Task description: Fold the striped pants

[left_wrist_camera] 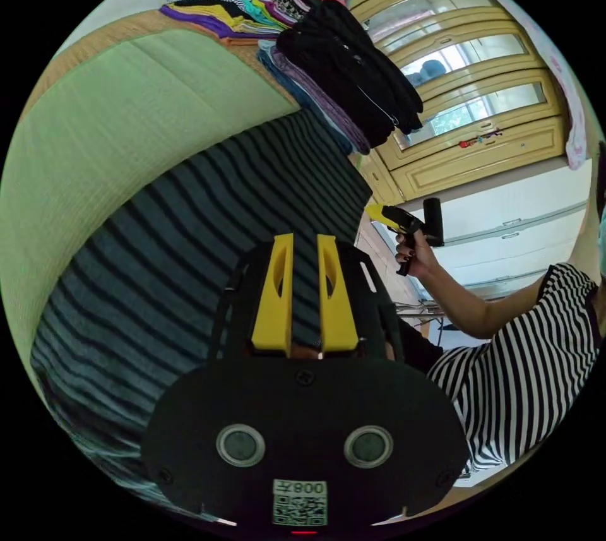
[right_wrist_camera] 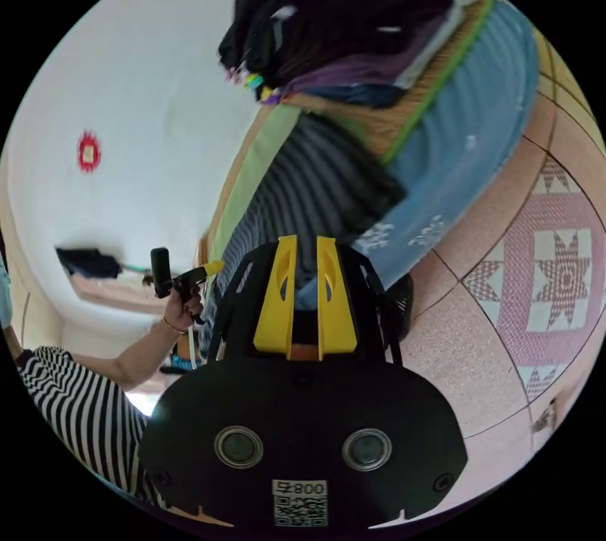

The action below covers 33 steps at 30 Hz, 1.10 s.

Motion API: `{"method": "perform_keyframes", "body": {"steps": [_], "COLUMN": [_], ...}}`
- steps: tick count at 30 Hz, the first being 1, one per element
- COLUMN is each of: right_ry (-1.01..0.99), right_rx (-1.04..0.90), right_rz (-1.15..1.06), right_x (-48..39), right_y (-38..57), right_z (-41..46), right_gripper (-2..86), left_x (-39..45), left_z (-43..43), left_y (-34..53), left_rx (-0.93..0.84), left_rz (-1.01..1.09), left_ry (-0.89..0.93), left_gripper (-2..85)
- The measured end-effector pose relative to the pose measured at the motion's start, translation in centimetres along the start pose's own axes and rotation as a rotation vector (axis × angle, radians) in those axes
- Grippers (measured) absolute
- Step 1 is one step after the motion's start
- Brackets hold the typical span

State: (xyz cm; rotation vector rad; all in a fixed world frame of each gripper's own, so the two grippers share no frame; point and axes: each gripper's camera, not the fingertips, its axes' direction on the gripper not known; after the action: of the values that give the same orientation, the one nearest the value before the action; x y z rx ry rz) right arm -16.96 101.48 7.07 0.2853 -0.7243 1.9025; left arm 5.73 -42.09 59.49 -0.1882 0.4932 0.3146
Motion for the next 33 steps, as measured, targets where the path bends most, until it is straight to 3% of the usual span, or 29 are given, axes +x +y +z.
{"method": "perform_keyframes", "body": {"steps": [6, 18, 33], "right_ry": [-0.064, -0.227, -0.321], "right_rx": [0.084, 0.07, 0.077], "right_rz": [0.134, 0.194, 0.122], "right_x": [10.6, 21.8, 25.0], "right_y": [-2.0, -5.4, -7.7], "right_z": [-5.6, -8.6, -13.8], "right_gripper": [11.7, 13.2, 6.9], "left_x": [1.1, 2.1, 5.1], "left_z": [5.3, 10.5, 17.9], "left_y": [-8.6, -21.8, -32.9], "left_rx": [-0.09, -0.134, -0.279], "left_rz": [0.067, 0.143, 0.248], "left_ry": [-0.033, -0.172, -0.244], "left_gripper": [8.1, 9.0, 11.9]}}
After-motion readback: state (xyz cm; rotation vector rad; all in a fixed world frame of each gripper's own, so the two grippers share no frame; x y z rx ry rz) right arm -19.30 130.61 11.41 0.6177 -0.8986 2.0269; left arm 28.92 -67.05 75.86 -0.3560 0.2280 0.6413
